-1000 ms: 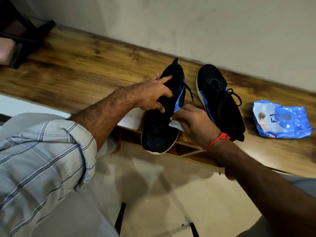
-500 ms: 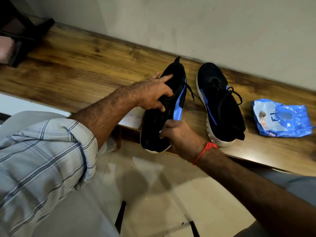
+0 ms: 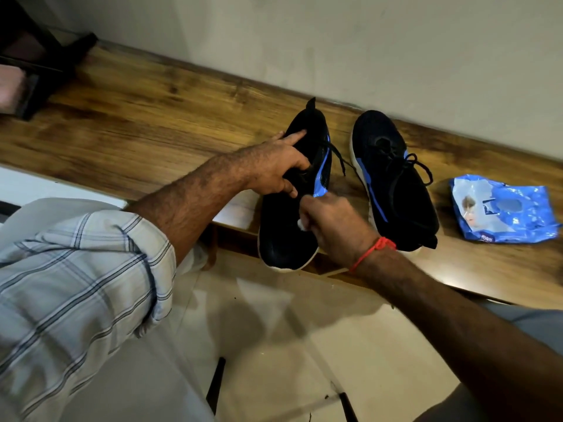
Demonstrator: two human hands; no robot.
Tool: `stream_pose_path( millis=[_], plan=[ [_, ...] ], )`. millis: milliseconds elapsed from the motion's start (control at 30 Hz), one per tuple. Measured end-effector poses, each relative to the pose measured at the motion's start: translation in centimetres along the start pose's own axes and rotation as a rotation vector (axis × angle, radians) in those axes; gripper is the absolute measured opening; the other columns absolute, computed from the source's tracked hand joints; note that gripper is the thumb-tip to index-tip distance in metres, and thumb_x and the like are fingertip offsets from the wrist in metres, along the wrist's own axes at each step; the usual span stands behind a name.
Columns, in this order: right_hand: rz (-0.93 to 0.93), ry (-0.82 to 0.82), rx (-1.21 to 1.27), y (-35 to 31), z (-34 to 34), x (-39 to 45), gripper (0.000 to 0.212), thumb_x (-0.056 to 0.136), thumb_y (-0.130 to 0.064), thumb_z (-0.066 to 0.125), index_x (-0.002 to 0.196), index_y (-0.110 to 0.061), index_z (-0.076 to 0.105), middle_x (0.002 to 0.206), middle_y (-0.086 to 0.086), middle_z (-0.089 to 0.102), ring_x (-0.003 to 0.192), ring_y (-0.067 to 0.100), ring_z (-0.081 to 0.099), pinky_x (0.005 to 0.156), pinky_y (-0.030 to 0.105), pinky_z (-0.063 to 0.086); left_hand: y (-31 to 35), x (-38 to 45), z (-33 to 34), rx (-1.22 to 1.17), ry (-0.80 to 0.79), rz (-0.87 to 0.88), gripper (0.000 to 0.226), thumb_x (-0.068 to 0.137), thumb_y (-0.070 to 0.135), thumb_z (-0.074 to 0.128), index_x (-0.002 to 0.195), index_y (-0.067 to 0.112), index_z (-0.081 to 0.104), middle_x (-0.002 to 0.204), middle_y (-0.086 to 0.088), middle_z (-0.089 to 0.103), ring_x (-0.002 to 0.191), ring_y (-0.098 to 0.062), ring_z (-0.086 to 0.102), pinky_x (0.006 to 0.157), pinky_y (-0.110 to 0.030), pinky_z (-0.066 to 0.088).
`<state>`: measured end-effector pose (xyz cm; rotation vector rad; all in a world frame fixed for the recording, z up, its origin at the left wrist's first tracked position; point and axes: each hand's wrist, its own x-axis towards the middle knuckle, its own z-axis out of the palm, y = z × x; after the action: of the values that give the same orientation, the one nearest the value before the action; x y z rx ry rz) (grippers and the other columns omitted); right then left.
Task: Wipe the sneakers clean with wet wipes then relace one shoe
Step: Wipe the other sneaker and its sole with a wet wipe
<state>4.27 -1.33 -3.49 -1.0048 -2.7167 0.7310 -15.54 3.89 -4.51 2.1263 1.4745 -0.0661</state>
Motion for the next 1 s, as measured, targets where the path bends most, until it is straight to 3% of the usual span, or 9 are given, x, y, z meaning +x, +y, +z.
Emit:
stream_pose_path(
  millis=[100, 167, 233, 300, 433, 567, 667, 833, 1000],
  plan=[
    [0.066, 0.047, -0.103, 1.3, -0.2, 0.0, 0.021, 0.075, 0.01, 0.055, 0.086, -0.009, 0.058, 0.081, 0.011, 0.061, 0.081, 0.031, 0.056, 0.069, 0.045, 0.047, 0.4, -0.3, -0.2, -0.019, 0.005, -0.102, 0.031, 0.082, 0.04, 0.08, 0.092, 0.056, 0.055, 0.17, -0.01, 0.006, 0.156, -0.034, -0.004, 0.126, -0.052, 0.013],
    [0.018, 0.003, 0.007, 0.4, 0.5, -0.5, 0.022, 0.071, 0.009, 0.057, 0.081, -0.01, 0.059, 0.077, 0.005, 0.063, 0.075, 0.023, 0.059, 0.067, 0.034, 0.048, 0.7, -0.3, -0.3, 0.016, 0.026, -0.126, 0.031, 0.084, 0.035, 0.079, 0.11, 0.041, 0.062, 0.17, -0.012, -0.002, 0.156, -0.033, -0.005, 0.127, -0.046, 0.01],
    [0.013, -0.025, 0.174, -1.0, 1.1, -1.1, 0.021, 0.072, 0.007, 0.064, 0.076, -0.013, 0.061, 0.073, -0.003, 0.065, 0.07, 0.009, 0.057, 0.063, 0.012, 0.043, 1.1, -0.5, -0.4, 0.021, 0.032, -0.12, 0.026, 0.084, 0.033, 0.08, 0.1, 0.041, 0.061, 0.169, -0.014, -0.001, 0.156, -0.033, -0.004, 0.127, -0.045, 0.011],
    [-0.025, -0.059, 0.226, -2.6, 1.2, -1.7, 0.021, 0.073, 0.004, 0.069, 0.076, -0.016, 0.062, 0.072, -0.006, 0.064, 0.071, 0.006, 0.055, 0.062, 0.006, 0.038, 1.2, -0.6, -0.4, 0.021, 0.019, -0.132, 0.032, 0.083, 0.034, 0.081, 0.083, 0.044, 0.051, 0.169, -0.015, -0.001, 0.156, -0.037, 0.002, 0.125, -0.048, 0.019],
    [-0.143, -0.149, 0.14, -2.4, 0.8, -1.8, 0.017, 0.074, 0.003, 0.069, 0.075, -0.012, 0.061, 0.071, -0.003, 0.062, 0.067, 0.012, 0.055, 0.062, 0.013, 0.037, 1.4, -0.7, -0.5, 0.017, 0.013, -0.161, 0.036, 0.083, 0.033, 0.082, 0.091, 0.043, 0.049, 0.17, -0.011, -0.007, 0.155, -0.04, 0.008, 0.122, -0.051, 0.026],
    [0.048, 0.048, 0.078, 2.2, -0.6, -0.9, 0.017, 0.081, -0.007, 0.075, 0.071, -0.012, 0.063, 0.065, -0.009, 0.055, 0.062, 0.015, 0.055, 0.059, 0.008, 0.035, 1.3, -0.7, -0.5, 0.014, 0.009, -0.17, 0.029, 0.084, 0.032, 0.081, 0.1, 0.04, 0.057, 0.17, -0.008, -0.009, 0.155, -0.04, 0.007, 0.122, -0.052, 0.027],
    [0.074, 0.052, 0.09, 1.9, -0.7, -1.0, 0.014, 0.08, -0.004, 0.074, 0.074, -0.013, 0.065, 0.068, -0.011, 0.058, 0.065, 0.006, 0.053, 0.061, 0.009, 0.041, 1.3, -0.5, -0.2, 0.037, 0.029, -0.165, 0.037, 0.085, 0.035, 0.08, 0.117, 0.033, 0.063, 0.17, -0.01, -0.008, 0.155, -0.041, 0.003, 0.122, -0.055, 0.025],
    [-0.102, -0.101, 0.148, -1.7, 0.6, -2.0, 0.016, 0.077, -0.001, 0.072, 0.075, -0.014, 0.063, 0.071, -0.007, 0.064, 0.074, 0.01, 0.056, 0.063, 0.009, 0.039, 1.2, -0.4, -0.2, 0.037, 0.021, -0.156, 0.033, 0.084, 0.037, 0.08, 0.108, 0.041, 0.058, 0.169, -0.014, -0.003, 0.155, -0.04, 0.001, 0.123, -0.053, 0.023],
    [-0.015, 0.02, 0.104, 0.9, 0.4, -1.4, 0.016, 0.079, -0.006, 0.075, 0.075, -0.014, 0.062, 0.069, -0.01, 0.058, 0.064, 0.007, 0.051, 0.062, 0.0, 0.033, 1.3, -0.2, 0.0, 0.04, 0.034, -0.156, 0.038, 0.084, 0.036, 0.08, 0.117, 0.03, 0.062, 0.169, -0.018, -0.005, 0.155, -0.04, 0.001, 0.125, -0.05, 0.02]
  ],
)
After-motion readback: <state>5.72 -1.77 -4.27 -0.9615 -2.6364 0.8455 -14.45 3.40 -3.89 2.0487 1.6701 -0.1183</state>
